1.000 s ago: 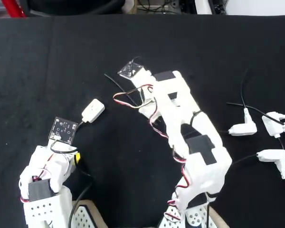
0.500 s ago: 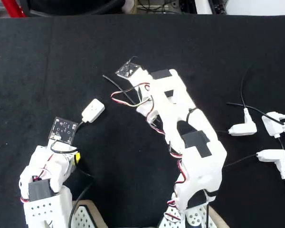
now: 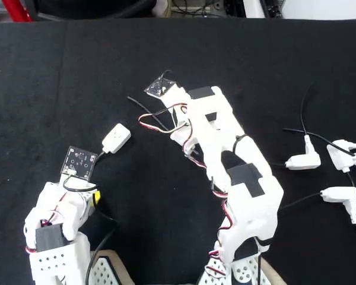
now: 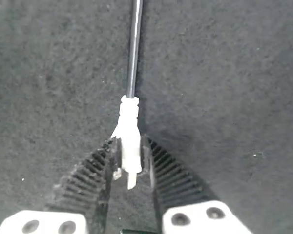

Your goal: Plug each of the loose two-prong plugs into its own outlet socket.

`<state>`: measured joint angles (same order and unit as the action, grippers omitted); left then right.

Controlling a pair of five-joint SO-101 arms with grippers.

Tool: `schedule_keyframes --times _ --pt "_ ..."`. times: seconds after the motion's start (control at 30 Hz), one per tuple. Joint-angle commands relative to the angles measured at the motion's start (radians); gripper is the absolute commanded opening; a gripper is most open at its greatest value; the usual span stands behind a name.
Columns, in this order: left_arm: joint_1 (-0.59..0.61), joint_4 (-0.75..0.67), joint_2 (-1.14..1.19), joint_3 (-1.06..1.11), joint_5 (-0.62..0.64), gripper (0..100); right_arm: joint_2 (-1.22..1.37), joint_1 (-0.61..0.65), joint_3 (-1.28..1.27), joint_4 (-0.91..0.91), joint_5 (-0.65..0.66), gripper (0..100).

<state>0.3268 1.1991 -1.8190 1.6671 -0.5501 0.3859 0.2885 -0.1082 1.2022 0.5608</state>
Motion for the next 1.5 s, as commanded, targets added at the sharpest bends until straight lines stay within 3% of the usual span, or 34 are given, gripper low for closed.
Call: schedule_keyframes --times 0.0,0.67,1.27,1.47 --pt "-0.001 -0.009 -0.003 -0.005 -0.006 28 -0.001 0.031 0.015 0.012 -0.011 4.2" --pt "-0.001 -0.009 -0.003 -0.005 -0.006 28 0.084 0.195 0.05 0.121 -0.046 4.7" --pt "-0.001 -0.009 -0.003 -0.005 -0.006 28 0.153 0.176 0.157 0.207 -0.087 1.1" --pt "-0.001 -0.012 -0.003 -0.005 -0.006 28 -0.019 0.155 0.051 0.137 -0.091 1.1"
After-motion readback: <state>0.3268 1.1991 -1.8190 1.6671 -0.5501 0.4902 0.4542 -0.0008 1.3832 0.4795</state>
